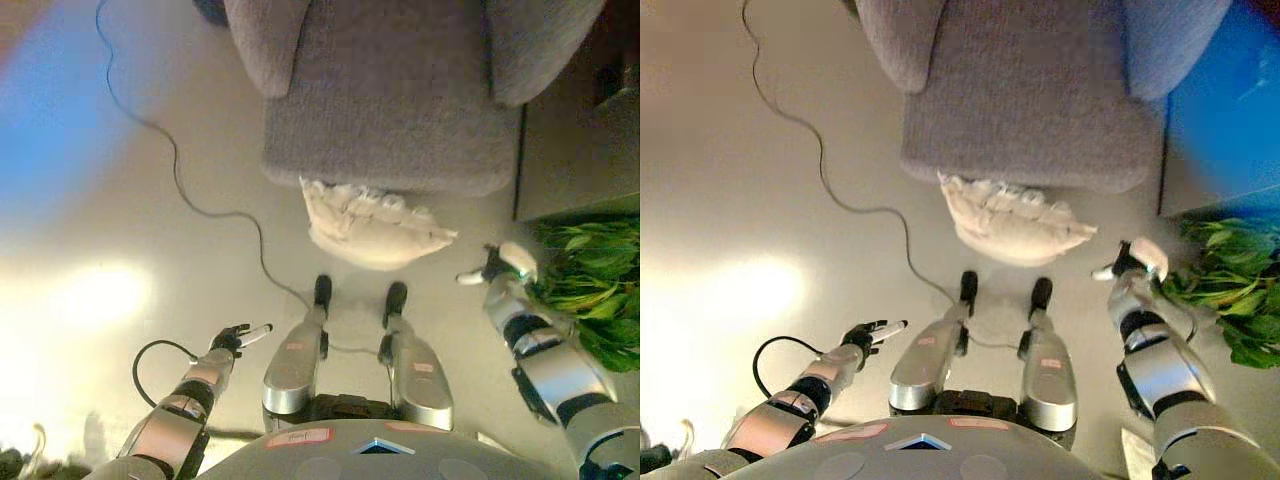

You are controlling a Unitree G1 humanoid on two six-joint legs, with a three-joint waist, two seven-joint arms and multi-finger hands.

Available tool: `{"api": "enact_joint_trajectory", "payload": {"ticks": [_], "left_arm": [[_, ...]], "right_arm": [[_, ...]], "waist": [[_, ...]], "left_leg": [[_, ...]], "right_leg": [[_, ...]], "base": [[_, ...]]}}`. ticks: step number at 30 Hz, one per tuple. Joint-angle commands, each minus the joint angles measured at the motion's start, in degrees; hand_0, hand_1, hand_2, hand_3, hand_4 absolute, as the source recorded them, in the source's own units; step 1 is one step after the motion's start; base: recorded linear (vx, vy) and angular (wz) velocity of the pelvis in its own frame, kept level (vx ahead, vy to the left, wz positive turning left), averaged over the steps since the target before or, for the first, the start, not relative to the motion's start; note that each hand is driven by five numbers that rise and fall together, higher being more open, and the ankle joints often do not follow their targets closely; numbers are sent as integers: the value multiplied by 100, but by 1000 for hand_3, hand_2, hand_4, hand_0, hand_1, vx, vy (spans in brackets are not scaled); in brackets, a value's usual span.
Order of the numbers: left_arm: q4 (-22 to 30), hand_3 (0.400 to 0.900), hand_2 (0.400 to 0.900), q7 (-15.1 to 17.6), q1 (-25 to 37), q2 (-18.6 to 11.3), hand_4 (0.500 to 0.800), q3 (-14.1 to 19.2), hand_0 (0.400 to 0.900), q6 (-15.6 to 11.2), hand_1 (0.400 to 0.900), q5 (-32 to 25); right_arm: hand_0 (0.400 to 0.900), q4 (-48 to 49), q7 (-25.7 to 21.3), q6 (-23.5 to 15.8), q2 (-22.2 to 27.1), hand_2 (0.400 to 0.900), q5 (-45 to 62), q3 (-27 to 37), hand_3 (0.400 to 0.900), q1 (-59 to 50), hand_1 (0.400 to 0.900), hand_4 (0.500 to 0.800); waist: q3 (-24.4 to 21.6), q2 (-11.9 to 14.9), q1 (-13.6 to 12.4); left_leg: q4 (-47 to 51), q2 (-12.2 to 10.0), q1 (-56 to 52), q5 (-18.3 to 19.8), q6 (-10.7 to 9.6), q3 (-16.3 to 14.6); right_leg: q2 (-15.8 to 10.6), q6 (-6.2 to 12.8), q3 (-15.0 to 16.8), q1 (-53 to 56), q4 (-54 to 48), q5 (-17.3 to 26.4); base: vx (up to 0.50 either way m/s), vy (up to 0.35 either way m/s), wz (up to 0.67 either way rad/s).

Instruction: Pick up the pillow and put it on the sofa.

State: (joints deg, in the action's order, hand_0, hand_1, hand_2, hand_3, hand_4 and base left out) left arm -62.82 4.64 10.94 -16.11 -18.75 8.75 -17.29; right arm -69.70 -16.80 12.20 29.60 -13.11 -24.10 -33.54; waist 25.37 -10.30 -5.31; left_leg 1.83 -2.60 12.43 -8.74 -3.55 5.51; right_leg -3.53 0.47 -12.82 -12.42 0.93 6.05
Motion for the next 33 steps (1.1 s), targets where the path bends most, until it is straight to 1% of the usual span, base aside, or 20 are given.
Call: {"api": "enact_joint_trajectory", "payload": {"ticks": [1,4,7,9,12,16,18,24,28,33], "left_arm": [[205,900,900,-76,73,-506,800,-6,900,74,900,-339],[359,900,900,-184,75,-517,800,-123,900,54,900,-495],[481,900,900,-280,45,-511,800,-161,900,-20,900,-678],[603,900,900,-324,-6,-519,800,-197,900,-136,900,-863],[775,900,900,-323,-79,-559,800,-192,900,-249,900,-1119],[975,900,900,-398,-181,-630,800,-184,900,-374,900,-1236],[1047,900,900,-440,-258,-654,800,-199,900,-482,900,-1327],[1242,900,900,-468,-440,-600,800,-278,900,-740,900,-1558],[1413,900,900,-502,-517,-604,800,-273,900,-873,900,-1742],[1651,900,900,-611,-648,-705,800,-293,900,-1113,900,-1993]], "right_arm": [[900,-100,-81,59,571,900,112,-53,900,-462,900,800],[900,-146,-14,124,868,900,53,-74,900,-816,900,800],[900,-159,77,136,1036,900,-59,-112,900,-1046,900,800],[900,-171,177,126,1193,900,-168,-177,900,-1265,900,800],[900,-157,278,91,1328,900,-228,-229,900,-1470,900,800],[900,-111,338,20,1430,900,-83,-315,900,-1719,900,800],[900,-16,406,-28,1461,900,-46,-343,900,-1867,900,800],[900,144,522,-133,1514,900,-51,-472,900,-2233,900,800],[900,203,616,-138,1556,900,103,-559,900,-2532,900,800],[900,200,830,-116,1635,900,162,-730,900,-3038,900,800]], "waist": [[190,31,-177],[323,-180,-232],[400,-299,-255],[443,-405,-294],[443,-479,-339],[443,-560,-395],[443,-615,-412],[443,-782,-447],[443,-859,-495],[443,-992,-625]], "left_leg": [[-226,541,408,400,260,125],[-274,588,686,309,233,155],[-359,612,905,268,210,145],[-531,642,1193,249,193,122],[-757,716,1559,256,184,97],[-870,754,1878,237,197,31],[-895,758,2061,206,199,-6],[-919,761,2368,152,178,-90],[-1091,778,2673,150,167,-162],[-1398,760,3113,180,169,-192]], "right_leg": [[-335,277,252,-562,1610,-1171],[-378,256,212,-903,1903,-1277],[-405,240,217,-1138,2079,-1334],[-453,231,208,-1403,2257,-1376],[-519,225,203,-1735,2466,-1461],[-531,244,226,-2028,2455,-1411],[-522,258,267,-2221,2460,-1377],[-492,258,386,-2581,2507,-1363],[-514,275,453,-2893,2572,-1337],[-559,279,540,-3372,2861,-1413]], "base": [[-93,-1,13],[-94,18,9],[-72,26,2],[-70,20,1],[-48,3,2],[-39,-11,-3],[-25,35,-13],[-5,76,-9],[-19,58,-3],[-21,43,1]]}}
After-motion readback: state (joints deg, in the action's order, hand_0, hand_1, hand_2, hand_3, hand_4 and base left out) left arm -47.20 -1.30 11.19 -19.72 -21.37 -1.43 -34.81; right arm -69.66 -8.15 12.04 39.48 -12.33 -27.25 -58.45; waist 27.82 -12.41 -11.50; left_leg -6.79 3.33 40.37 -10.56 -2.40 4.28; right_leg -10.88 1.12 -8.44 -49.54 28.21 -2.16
